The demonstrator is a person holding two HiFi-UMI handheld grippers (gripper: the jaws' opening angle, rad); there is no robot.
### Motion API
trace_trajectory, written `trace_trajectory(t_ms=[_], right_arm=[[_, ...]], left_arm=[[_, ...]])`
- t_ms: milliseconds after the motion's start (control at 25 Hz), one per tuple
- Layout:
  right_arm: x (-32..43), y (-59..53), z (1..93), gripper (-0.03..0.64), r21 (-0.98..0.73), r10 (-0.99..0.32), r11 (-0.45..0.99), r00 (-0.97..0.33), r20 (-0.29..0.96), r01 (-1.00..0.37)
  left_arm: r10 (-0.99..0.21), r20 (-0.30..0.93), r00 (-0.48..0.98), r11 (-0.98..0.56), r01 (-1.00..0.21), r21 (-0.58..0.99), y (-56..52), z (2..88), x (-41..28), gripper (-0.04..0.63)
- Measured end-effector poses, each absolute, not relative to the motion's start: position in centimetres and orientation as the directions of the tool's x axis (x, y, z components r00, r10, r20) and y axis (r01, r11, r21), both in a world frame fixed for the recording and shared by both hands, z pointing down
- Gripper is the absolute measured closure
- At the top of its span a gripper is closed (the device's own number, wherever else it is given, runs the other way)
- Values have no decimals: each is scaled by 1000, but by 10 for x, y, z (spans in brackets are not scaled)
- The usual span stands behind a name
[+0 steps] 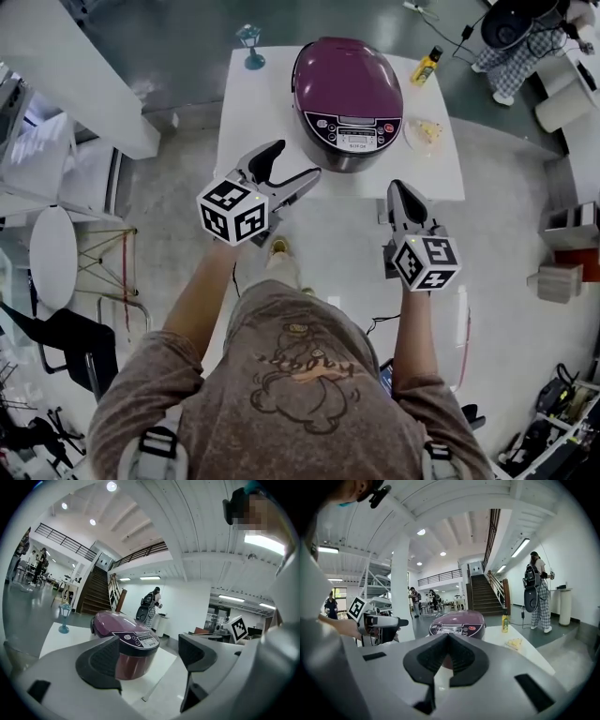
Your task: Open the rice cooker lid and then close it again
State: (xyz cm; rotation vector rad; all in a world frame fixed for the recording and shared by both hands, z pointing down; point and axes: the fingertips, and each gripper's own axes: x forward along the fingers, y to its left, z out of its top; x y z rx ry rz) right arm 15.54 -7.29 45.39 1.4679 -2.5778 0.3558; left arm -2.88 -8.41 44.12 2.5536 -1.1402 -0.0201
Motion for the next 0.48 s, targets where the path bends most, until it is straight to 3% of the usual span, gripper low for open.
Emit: trace_trajectory(t_ms=[480], right_arm=[[170,-18,462,614,-173,-857,466,-491,155,-868]], left_arm=[[-781,117,613,-571,-778,262,-30,455,-33,204]])
